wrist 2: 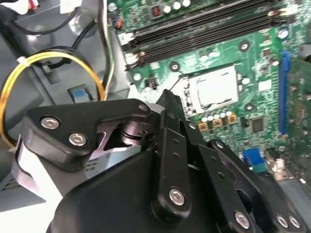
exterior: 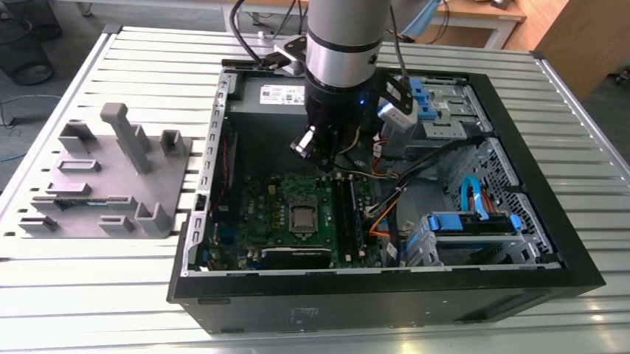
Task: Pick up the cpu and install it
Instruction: 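Install the first cpu locking lever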
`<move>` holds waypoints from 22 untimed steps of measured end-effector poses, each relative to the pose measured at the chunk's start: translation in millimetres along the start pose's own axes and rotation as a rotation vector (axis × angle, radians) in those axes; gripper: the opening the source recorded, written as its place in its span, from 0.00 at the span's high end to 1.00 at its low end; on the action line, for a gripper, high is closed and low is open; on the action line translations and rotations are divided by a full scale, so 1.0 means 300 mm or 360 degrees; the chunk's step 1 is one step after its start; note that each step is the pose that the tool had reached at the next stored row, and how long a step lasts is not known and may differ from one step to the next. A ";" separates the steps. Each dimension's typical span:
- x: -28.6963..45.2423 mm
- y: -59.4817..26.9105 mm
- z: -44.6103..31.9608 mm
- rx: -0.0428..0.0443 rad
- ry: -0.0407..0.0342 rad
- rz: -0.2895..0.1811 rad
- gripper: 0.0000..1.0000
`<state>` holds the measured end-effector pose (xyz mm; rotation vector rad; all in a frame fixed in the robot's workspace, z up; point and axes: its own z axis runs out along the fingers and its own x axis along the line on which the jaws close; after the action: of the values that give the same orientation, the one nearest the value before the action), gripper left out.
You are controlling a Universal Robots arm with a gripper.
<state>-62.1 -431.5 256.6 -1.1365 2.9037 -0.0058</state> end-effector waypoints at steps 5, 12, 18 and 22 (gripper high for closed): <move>-0.017 0.018 0.001 0.0000 0.0000 0.0002 0.89; -0.023 0.025 0.017 0.0000 0.0000 0.0013 0.89; -0.026 0.028 0.018 0.0000 0.0000 0.0013 0.89; -0.026 0.028 0.018 0.0000 0.0000 0.0013 0.89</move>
<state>-62.1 -420.0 251.4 -1.1244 2.9084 -0.0059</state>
